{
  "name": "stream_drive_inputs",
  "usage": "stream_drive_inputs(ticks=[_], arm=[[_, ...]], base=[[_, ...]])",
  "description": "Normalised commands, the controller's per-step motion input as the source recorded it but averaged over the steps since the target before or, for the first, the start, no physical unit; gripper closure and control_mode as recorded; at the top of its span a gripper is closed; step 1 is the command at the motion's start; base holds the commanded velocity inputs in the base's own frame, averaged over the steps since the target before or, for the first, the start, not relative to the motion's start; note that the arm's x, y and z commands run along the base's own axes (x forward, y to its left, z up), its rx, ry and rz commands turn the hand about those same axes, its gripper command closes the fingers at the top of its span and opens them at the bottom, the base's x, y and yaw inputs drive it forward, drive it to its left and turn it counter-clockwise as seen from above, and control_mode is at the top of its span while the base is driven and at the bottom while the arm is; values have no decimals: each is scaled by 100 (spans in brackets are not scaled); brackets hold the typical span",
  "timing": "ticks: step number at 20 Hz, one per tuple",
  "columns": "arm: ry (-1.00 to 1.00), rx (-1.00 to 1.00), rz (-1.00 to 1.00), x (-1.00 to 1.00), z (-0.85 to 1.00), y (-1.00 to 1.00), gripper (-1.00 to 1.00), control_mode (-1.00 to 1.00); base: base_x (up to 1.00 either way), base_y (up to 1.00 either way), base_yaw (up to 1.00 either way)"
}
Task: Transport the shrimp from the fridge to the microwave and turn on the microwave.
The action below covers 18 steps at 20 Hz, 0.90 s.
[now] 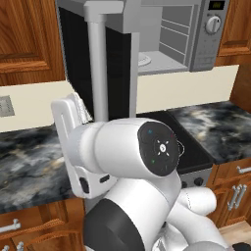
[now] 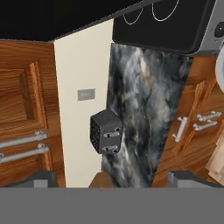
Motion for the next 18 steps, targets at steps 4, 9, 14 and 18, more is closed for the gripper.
stream_drive_inputs(ticks=[4,9,14,18], arm=[[-5,-4,-7,6,0,0,-100,-100],[-7,-7,-12,0,0,0,-100,-100],[-2,-4,-17,5,0,0,-100,-100],[-2,-4,-13,13,0,-3,-100,-100]], base=[[0,0,0],[0,0,0],[0,0,0],[0,0,0]])
